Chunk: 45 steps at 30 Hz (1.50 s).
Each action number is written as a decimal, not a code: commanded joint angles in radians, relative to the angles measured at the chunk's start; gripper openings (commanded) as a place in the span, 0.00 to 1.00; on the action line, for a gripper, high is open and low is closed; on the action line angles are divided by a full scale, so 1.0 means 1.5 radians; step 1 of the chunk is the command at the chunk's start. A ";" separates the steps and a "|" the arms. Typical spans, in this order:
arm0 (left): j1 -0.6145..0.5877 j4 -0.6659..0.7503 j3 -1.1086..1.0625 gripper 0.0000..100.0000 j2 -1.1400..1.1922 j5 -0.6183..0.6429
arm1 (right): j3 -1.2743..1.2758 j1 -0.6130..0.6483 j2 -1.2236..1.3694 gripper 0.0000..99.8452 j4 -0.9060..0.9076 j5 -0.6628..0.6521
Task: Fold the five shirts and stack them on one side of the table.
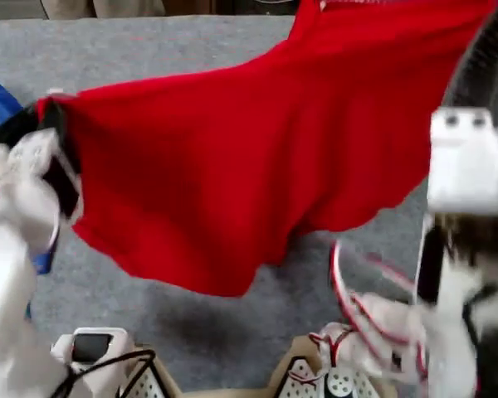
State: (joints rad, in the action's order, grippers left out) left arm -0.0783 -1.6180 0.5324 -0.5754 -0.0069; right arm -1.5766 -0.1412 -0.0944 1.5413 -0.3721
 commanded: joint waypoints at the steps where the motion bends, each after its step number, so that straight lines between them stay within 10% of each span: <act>1: -0.036 0.117 -0.114 0.02 0.041 -0.002 | 0.054 -0.014 0.055 0.00 -0.032 0.002; 12: -0.036 0.507 -0.353 0.02 0.257 -0.004 | 0.239 0.093 0.305 0.00 -0.163 0.002; 33: -0.101 0.234 -0.359 0.02 0.383 -0.004 | 0.242 0.439 0.694 0.12 -0.096 0.004; 45: -0.104 0.224 -0.458 0.02 0.378 0.000 | 0.242 0.461 0.795 0.26 -0.322 0.269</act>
State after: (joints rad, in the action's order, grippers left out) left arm -0.2256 -1.2758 -0.1473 0.0031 -0.0084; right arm -1.2083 0.5340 1.0917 1.1592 -0.0422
